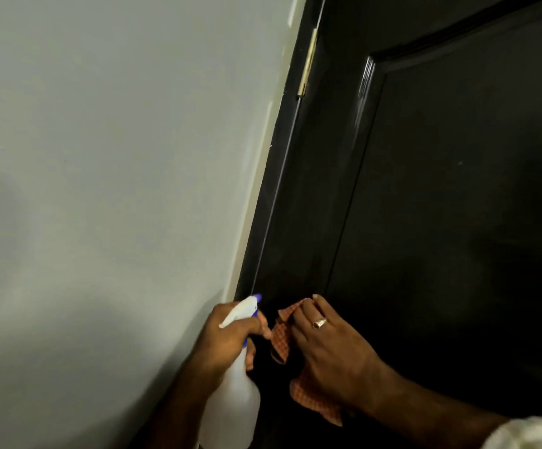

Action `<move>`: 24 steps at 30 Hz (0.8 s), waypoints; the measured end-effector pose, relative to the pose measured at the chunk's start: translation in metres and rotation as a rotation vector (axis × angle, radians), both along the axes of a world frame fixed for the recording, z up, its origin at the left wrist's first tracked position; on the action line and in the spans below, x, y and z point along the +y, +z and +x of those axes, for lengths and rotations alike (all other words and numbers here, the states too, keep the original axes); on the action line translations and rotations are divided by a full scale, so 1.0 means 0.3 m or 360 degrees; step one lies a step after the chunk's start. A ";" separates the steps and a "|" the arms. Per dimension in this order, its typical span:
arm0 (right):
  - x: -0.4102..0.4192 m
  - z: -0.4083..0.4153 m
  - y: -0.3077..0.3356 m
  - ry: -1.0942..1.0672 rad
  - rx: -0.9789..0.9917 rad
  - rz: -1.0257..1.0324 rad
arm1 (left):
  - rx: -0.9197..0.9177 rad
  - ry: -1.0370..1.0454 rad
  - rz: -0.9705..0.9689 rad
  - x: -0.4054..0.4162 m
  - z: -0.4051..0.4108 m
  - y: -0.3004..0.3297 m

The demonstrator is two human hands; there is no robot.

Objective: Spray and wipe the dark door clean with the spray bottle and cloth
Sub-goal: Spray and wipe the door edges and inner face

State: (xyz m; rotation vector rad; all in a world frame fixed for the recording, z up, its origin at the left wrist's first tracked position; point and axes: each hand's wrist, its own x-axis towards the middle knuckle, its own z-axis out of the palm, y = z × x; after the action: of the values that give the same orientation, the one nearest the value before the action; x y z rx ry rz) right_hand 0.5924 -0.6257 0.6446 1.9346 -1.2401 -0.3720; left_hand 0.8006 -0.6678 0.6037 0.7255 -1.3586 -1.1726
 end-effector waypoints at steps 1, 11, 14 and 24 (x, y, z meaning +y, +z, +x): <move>-0.007 0.002 -0.006 0.0025 0.0009 -0.0056 | -0.0032 0.0006 0.0015 -0.002 0.009 -0.047; -0.220 0.158 -0.039 -0.0079 0.0127 -0.0392 | -0.0073 0.0320 0.0348 0.010 -0.005 -0.399; -0.205 0.165 -0.315 -0.0129 0.0367 0.0044 | -0.0073 0.0387 0.0416 0.025 -0.004 -0.480; -0.012 0.016 -0.290 -0.0131 0.0421 -0.0035 | -0.0245 0.0287 0.0491 0.085 0.060 -0.538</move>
State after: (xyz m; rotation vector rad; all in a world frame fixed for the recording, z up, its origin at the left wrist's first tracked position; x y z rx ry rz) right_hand 0.5972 -0.6294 0.5577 1.7539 -1.1457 -0.6322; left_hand 0.8187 -0.6423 0.4422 1.1551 -1.2199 -1.2134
